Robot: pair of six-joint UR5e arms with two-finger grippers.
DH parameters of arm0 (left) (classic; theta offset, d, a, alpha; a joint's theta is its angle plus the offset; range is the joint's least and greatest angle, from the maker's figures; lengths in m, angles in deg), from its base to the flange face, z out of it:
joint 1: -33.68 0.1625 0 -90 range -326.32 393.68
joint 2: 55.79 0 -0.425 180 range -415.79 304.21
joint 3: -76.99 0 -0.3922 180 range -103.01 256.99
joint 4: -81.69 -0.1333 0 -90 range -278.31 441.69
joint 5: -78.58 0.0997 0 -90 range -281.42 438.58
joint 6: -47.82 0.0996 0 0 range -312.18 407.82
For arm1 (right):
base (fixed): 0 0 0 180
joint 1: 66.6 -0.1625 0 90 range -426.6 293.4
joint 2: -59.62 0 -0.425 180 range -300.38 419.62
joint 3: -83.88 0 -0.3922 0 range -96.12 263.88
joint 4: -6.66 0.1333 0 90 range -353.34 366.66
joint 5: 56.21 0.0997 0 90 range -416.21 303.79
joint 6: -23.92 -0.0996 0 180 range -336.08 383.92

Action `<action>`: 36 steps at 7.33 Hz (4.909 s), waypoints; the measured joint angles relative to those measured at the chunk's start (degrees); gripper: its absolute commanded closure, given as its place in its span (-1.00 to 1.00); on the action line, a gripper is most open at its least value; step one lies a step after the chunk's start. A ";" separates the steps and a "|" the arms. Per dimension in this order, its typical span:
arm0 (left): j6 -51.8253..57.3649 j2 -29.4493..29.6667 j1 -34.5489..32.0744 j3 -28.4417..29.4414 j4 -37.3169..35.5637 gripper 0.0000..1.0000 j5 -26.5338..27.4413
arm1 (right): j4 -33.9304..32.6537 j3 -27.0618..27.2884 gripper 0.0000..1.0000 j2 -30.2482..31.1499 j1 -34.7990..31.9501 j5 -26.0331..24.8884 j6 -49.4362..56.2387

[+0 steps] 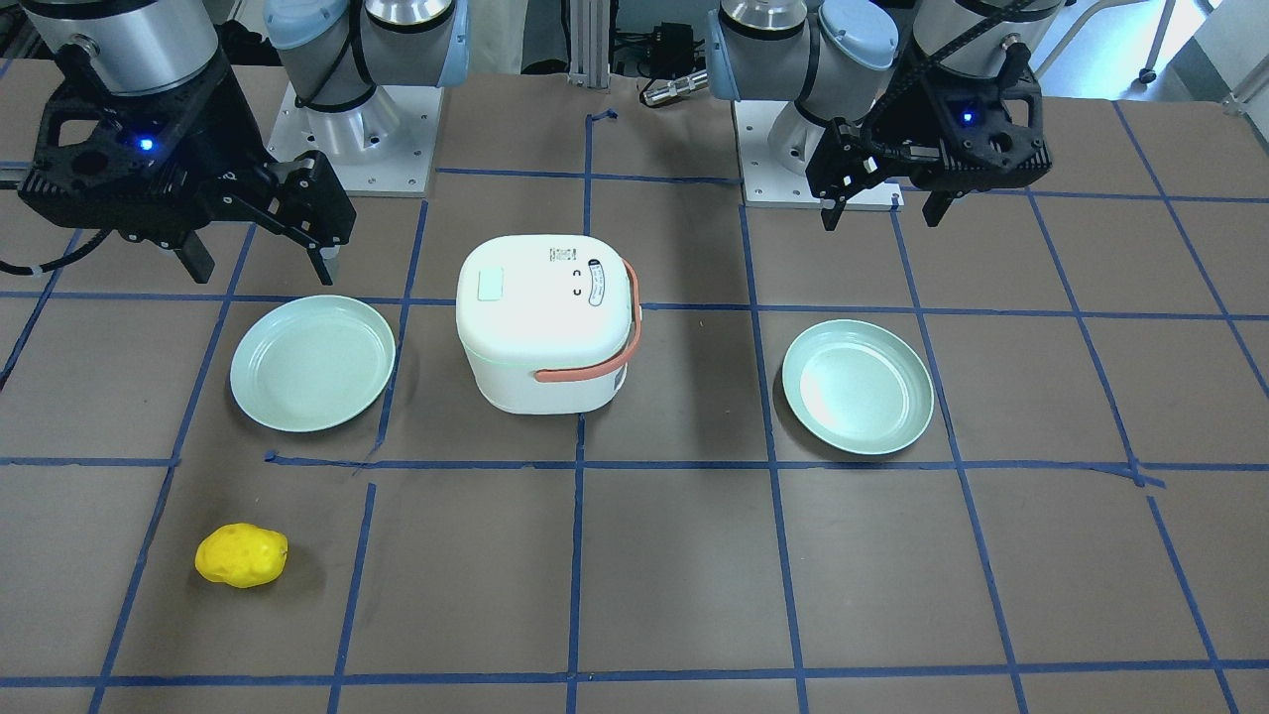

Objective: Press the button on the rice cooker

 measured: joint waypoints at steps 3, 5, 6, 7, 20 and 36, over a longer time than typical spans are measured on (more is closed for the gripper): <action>0.01 0.00 0.00 0.00 0.00 -1.00 0.00 | 0.00 0.00 -1.00 0.00 -0.06 -0.06 0.02; 0.01 0.00 0.00 0.00 0.00 -1.00 0.00 | 0.00 0.00 -1.00 0.03 -0.05 -0.06 0.02; 0.01 0.00 0.00 0.00 0.00 -1.00 0.00 | 0.00 0.00 -1.00 0.03 -0.06 -0.06 0.02; 0.01 0.00 0.00 0.00 0.00 -1.00 0.00 | 0.02 0.00 -1.00 0.03 -0.08 -0.06 0.02; 0.01 0.00 0.00 0.00 0.00 -1.00 0.00 | -12.11 23.12 0.94 0.68 -17.02 2.05 -17.94; 0.01 0.00 0.00 0.00 0.00 -1.00 0.00 | -6.78 9.07 -1.00 1.11 -8.23 -3.44 -11.95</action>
